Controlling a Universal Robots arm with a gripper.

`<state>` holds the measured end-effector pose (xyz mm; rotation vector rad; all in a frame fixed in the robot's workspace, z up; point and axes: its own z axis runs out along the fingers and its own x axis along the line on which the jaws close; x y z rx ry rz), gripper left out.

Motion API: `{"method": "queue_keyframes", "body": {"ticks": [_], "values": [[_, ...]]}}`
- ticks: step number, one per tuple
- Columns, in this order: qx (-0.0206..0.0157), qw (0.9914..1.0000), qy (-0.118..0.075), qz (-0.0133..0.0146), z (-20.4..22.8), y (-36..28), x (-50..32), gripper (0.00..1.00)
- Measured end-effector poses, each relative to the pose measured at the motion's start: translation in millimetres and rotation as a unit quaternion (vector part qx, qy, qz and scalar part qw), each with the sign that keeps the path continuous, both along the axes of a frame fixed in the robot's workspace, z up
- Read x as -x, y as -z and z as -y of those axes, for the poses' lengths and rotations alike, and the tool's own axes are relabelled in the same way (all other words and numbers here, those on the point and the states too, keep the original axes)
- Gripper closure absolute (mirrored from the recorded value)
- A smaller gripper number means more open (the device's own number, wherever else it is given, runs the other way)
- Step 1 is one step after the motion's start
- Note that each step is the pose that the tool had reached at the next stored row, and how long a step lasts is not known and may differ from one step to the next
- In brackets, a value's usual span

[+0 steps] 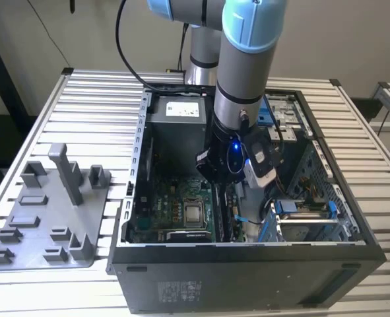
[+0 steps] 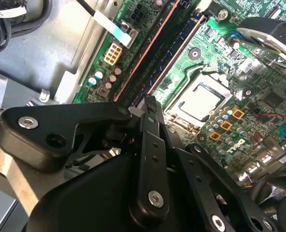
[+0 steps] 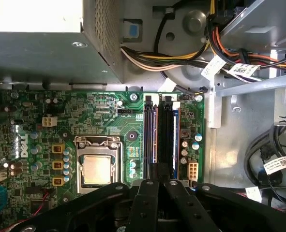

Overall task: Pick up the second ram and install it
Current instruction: 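Press down the second ram until it locks into place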

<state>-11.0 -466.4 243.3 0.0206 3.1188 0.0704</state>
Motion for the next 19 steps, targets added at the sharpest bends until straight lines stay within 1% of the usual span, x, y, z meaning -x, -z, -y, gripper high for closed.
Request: {"method": "queue_keyframes", "body": {"ticks": [1, 2, 3, 4, 7, 10, 12, 14, 16, 17, 19], "values": [[-0.0012, 1.00000, 0.000, 0.0000, 0.2, 0.0, 0.0, 0.89], [-0.0087, 0.99996, 0.000, 0.0000, 0.7, 0.0, -0.1, 0.89], [-0.0173, 0.99985, 0.000, 0.0000, 1.4, 0.0, -0.1, 0.89], [-0.0202, 0.99980, 0.000, 0.0000, 2.1, 0.0, 0.0, 0.89], [-0.0198, 0.99979, -0.005, 0.0001, 2.2, 0.0, 0.1, 0.89], [-0.0194, 0.99945, -0.027, 0.0014, 2.3, 0.0, 0.0, 0.89], [-0.0194, 0.99877, -0.046, 0.0015, 2.2, 0.0, 0.0, 0.89], [-0.0194, 0.99779, -0.063, 0.0016, 2.3, 0.0, 0.0, 0.89], [-0.0194, 0.99649, -0.081, 0.0015, 2.3, 0.0, 0.0, 0.89], [-0.0194, 0.99571, -0.090, 0.0015, 2.3, 0.0, 0.0, 0.89], [-0.0194, 0.99384, -0.109, 0.0014, 2.3, 0.0, 0.0, 0.89]]}}
